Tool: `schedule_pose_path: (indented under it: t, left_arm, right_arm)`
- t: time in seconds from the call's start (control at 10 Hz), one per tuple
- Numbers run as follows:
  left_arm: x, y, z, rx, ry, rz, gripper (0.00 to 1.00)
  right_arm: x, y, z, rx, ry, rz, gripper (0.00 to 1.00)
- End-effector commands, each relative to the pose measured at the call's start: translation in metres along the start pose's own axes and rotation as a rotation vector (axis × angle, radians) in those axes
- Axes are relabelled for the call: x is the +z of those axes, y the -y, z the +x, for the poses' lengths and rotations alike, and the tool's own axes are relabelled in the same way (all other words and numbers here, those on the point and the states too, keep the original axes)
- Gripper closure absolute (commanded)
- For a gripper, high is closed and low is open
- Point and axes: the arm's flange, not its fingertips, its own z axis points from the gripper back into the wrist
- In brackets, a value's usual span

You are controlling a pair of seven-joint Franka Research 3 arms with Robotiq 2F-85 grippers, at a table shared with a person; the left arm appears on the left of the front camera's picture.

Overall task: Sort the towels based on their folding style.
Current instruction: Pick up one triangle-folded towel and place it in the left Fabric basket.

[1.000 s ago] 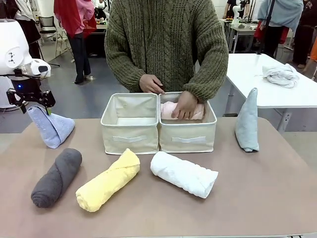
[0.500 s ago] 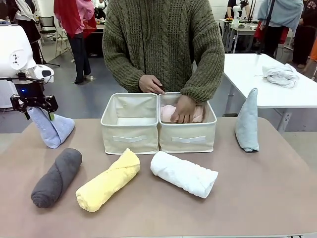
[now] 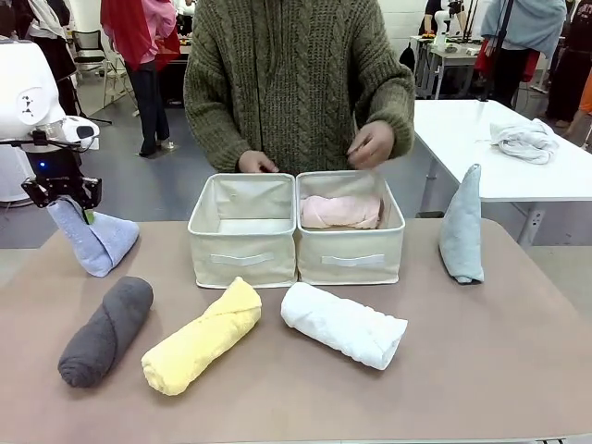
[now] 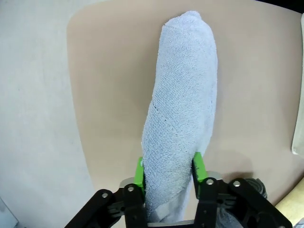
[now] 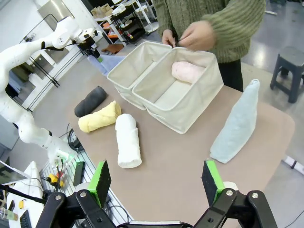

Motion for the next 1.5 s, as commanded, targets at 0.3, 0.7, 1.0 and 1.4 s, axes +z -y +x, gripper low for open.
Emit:
schedule_pose_path:
  t: [0.3,0.7,1.0,1.4]
  left_arm:
    - [0.007,-0.005,0.003,0.002,-0.027,-0.019,1.00]
    - [0.085,-0.018,-0.030,-0.194,-0.021,-0.032,1.00]
    - [0.201,-0.054,-0.100,-0.427,0.050,-0.085,1.00]
    - [0.217,-0.044,-0.130,-0.604,0.066,-0.138,1.00]
  right_arm:
    - [0.000,0.001,0.000,0.004,0.007,0.010,0.00]
    - [0.000,0.001,0.000,0.004,0.007,0.010,0.00]
    - [0.000,0.001,0.000,0.004,0.007,0.010,0.00]
    - [0.000,0.001,0.000,0.004,0.007,0.010,0.00]
